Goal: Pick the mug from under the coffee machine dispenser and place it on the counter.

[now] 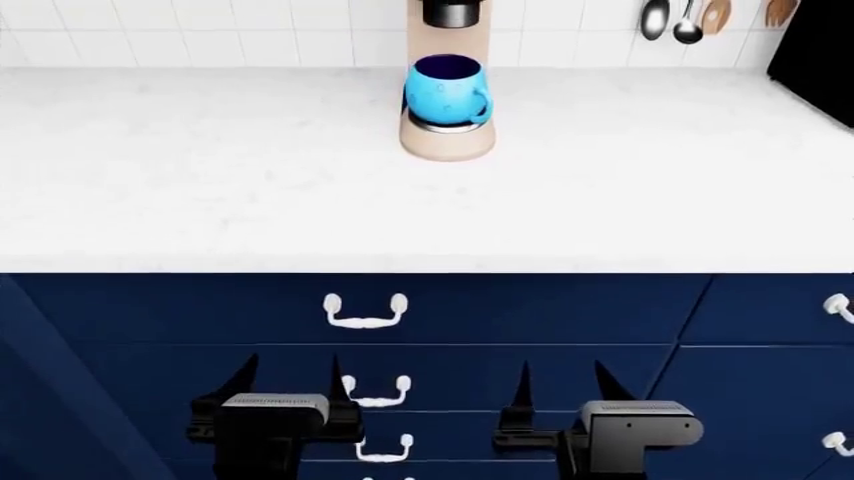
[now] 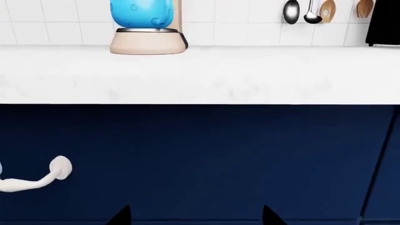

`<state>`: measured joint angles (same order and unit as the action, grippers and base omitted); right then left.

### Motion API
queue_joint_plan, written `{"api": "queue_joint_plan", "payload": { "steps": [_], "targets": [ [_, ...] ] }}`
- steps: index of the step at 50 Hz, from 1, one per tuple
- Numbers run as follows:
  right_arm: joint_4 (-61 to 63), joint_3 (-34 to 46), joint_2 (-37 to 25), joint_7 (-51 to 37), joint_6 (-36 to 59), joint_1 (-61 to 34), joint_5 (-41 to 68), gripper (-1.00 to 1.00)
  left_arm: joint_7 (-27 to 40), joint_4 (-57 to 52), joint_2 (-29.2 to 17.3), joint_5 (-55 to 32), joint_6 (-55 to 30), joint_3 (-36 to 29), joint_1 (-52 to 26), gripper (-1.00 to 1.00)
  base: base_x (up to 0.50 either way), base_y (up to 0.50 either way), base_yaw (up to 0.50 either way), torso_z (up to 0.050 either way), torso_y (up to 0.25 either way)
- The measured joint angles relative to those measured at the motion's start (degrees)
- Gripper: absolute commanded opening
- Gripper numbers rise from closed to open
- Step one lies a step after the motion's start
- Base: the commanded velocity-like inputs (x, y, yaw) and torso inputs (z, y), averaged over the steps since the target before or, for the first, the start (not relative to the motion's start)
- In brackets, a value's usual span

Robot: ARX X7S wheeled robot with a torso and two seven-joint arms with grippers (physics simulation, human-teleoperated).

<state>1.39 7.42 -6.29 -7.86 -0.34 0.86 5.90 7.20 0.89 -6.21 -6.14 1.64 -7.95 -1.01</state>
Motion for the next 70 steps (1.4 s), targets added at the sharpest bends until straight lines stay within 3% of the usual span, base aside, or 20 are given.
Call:
{"api": "queue_joint_plan", "payload": {
  "steps": [26,30,33,36,40,45,51,59,70],
  "targets": [
    [0.58,0.88,-1.08,-1.75,0.53,-0.07,1.89,1.00,1.98,-1.00,-0.90,-1.55,-0.56,-1.05,0.07,1.00,0.00,0.00,0.00,0.044,0.018],
    [7.25,0.52,-1.93,-2.94,4.77,0.74,2.74,1.00,2.71,-7.02,-1.91,-3.44,-5.02,-0.55,0.67,1.00,0.00,0.00,0.00,0.000,0.000],
    [17.26,-0.84,-3.44,-4.42,13.47,0.26,5.61,1.00,3.67,-15.79,-3.83,-6.67,-12.72,0.56,-0.13,1.00,0.00,0.00,0.00,0.000,0.000],
    [27.78,-3.94,-6.16,-8.25,25.02,-3.06,12.43,1.00,5.37,-25.12,-5.88,-12.49,-23.24,3.13,-3.57,1.00,0.00,0.00,0.00,0.000,0.000],
    [37.59,-7.26,-14.59,-21.67,36.55,-12.49,28.82,1.00,9.48,-34.88,-8.11,-24.63,-39.64,9.01,-12.56,1.00,0.00,0.00,0.00,0.000,0.000],
    [43.68,-7.70,-25.48,-39.35,44.82,-27.45,55.75,1.00,17.14,-40.83,-10.44,-42.04,-57.68,16.40,-26.41,1.00,0.00,0.00,0.00,0.000,0.000],
    [45.79,-5.91,-34.82,-52.46,51.23,-42.08,78.86,1.00,23.90,-42.74,-13.43,-55.89,-71.41,20.90,-39.72,1.00,0.00,0.00,0.00,0.000,0.000],
    [46.48,-6.43,-41.38,-58.79,55.91,-50.14,92.72,1.00,30.13,-42.93,-16.90,-66.67,-80.47,22.92,-50.80,1.00,0.00,0.00,0.00,0.000,0.000],
    [45.53,-7.54,-44.52,-59.72,59.09,-54.61,97.60,1.00,28.70,-43.11,-19.86,-64.80,-80.71,20.77,-56.20,1.00,0.23,0.00,0.00,0.000,0.000]
  ]
}}
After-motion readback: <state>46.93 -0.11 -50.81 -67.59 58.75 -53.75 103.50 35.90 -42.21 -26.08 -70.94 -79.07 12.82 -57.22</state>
